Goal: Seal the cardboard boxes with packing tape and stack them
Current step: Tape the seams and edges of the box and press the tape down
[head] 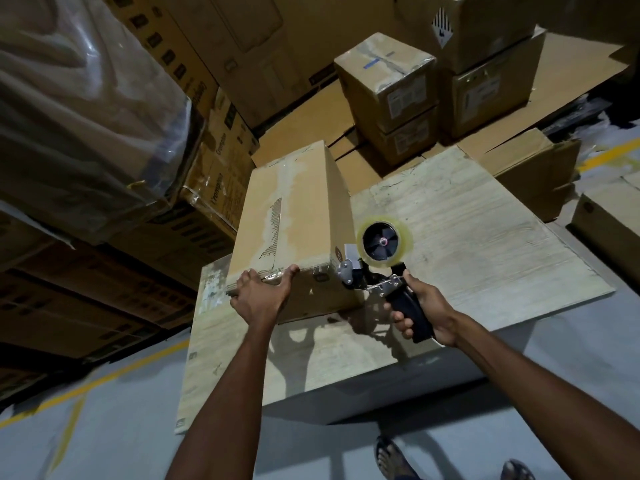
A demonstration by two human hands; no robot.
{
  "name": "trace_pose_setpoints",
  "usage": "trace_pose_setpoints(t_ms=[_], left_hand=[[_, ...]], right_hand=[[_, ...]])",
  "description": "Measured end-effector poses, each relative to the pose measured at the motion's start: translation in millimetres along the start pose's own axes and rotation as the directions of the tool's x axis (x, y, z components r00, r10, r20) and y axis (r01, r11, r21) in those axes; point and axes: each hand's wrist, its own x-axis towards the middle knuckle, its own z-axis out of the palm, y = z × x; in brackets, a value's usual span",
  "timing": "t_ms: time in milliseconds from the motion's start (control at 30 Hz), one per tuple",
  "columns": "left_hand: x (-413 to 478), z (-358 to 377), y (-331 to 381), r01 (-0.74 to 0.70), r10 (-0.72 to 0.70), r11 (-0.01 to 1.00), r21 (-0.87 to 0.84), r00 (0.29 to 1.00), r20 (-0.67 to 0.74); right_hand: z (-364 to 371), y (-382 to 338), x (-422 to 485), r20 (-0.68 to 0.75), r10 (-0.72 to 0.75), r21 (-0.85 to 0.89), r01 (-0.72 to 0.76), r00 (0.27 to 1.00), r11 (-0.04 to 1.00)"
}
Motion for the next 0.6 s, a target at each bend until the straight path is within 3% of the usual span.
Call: trace_pose_setpoints(t_ms=[367, 600], left_hand=[[0, 2, 0, -0.017, 0.018, 1.0, 0.018, 1.0, -0.014], [2, 2, -1, -0.023, 0.023, 0.999, 0.028, 1.0, -0.015]], right_hand=[[-66, -2, 24, -0.089, 0.027, 0.39, 0.01, 0.996, 0.921], [-86, -2, 51, -0.12, 0.018, 0.534, 0.049, 0.993, 0.844]])
